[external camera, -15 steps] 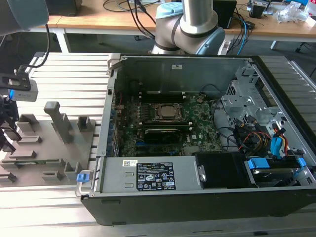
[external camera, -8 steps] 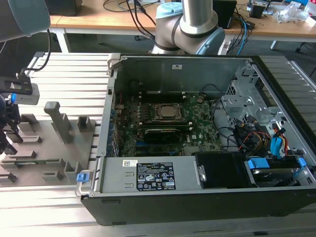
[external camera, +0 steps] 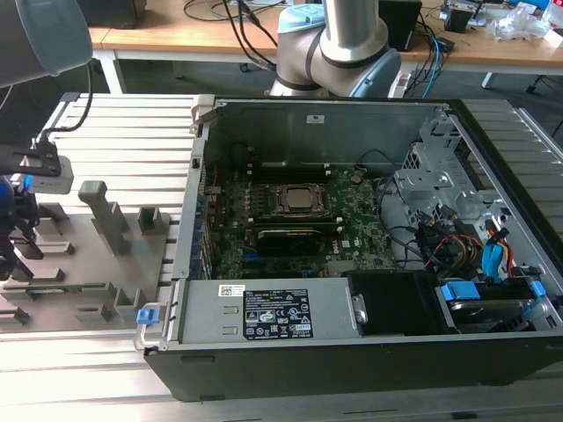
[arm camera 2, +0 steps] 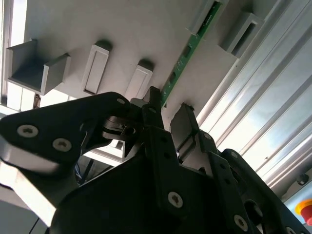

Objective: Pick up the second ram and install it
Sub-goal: 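Pick up the second ram and move it above second insertion slot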

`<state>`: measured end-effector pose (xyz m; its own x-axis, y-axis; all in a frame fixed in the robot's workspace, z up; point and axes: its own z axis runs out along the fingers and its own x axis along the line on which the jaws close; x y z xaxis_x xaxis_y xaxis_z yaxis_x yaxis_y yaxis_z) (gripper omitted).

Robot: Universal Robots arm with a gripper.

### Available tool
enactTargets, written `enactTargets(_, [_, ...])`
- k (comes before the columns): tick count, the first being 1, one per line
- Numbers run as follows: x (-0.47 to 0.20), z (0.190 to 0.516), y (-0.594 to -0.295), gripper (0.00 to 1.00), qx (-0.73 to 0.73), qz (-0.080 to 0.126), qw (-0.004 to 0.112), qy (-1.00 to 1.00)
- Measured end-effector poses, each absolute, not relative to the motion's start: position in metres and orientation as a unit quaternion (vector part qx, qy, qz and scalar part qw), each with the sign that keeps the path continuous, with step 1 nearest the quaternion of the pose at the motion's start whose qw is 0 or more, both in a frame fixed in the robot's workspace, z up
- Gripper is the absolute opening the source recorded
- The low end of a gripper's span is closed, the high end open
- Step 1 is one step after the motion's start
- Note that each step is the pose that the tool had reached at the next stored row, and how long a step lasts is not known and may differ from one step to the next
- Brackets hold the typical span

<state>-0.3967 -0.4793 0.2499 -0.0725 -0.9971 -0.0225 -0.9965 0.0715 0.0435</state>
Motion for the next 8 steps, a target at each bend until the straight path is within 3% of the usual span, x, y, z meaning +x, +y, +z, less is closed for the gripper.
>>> enactTargets(8, [-0.377,0.243,-0.481,0.36,0.681,-0.022,0.008,-0.732])
